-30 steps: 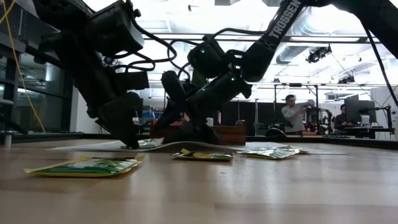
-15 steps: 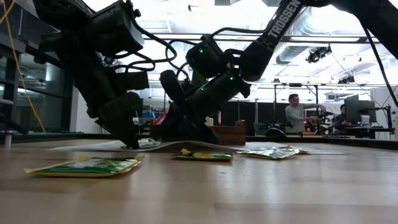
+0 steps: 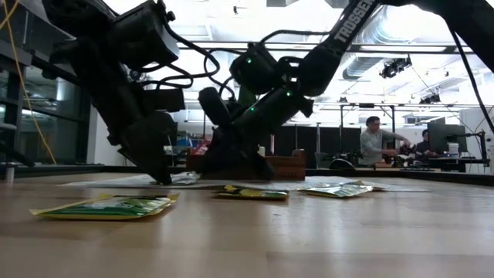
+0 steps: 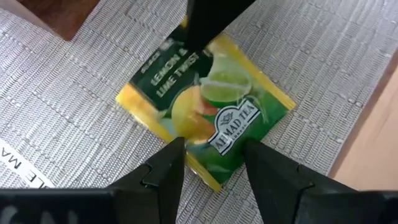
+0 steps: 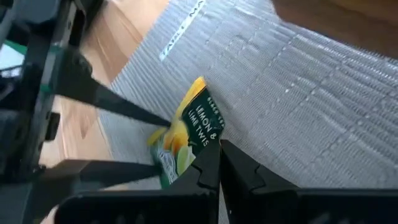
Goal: Pick & Place Tea
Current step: Put the yellow tea bag into the right section of the wooden organizer
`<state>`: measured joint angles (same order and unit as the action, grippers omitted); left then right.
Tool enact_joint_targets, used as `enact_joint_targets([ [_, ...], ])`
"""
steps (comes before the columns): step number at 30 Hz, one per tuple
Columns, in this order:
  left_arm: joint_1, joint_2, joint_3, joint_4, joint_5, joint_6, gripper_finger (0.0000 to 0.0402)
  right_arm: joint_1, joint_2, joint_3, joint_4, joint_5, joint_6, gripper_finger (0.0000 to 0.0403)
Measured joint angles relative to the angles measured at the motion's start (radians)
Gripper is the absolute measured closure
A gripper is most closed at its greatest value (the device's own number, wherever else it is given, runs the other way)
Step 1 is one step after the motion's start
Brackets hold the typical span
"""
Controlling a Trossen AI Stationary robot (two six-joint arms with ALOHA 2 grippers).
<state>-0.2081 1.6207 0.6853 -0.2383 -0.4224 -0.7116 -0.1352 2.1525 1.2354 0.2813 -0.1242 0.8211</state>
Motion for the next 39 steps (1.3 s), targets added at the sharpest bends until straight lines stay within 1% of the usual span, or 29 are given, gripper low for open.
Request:
enact_joint_targets([
  [7, -0.002, -0.059, -0.004, -0.043, 0.028, 0.008, 0.0238, -0.001, -0.044, 0.0, -0.044, 0.038, -0.06, 0.0402],
  [13, -0.002, -0.115, -0.004, -0.108, 0.036, 0.009, 0.0238, 0.0, -0.049, 0.001, -0.045, 0.022, -0.067, 0.0403],
  [18, -0.002, -0.201, -0.003, -0.18, 0.006, 0.008, 0.0238, 0.011, -0.065, 0.001, -0.05, 0.011, -0.075, 0.0403],
  [25, -0.002, -0.326, -0.002, -0.277, -0.057, -0.01, 0.0238, 0.028, -0.161, 0.001, -0.117, 0.024, -0.121, 0.0403],
  [30, -0.002, -0.399, -0.002, -0.308, -0.108, -0.018, 0.0238, 0.055, -0.276, 0.0, -0.247, 0.098, -0.206, 0.0403],
  [35, -0.001, -0.454, 0.0, -0.312, -0.159, -0.018, 0.0238, 0.089, -0.42, 0.0, -0.448, 0.247, -0.306, 0.0403],
  [39, -0.002, -0.476, 0.0, -0.303, -0.196, -0.005, 0.0238, 0.109, -0.536, -0.015, -0.612, 0.364, -0.327, 0.0403],
])
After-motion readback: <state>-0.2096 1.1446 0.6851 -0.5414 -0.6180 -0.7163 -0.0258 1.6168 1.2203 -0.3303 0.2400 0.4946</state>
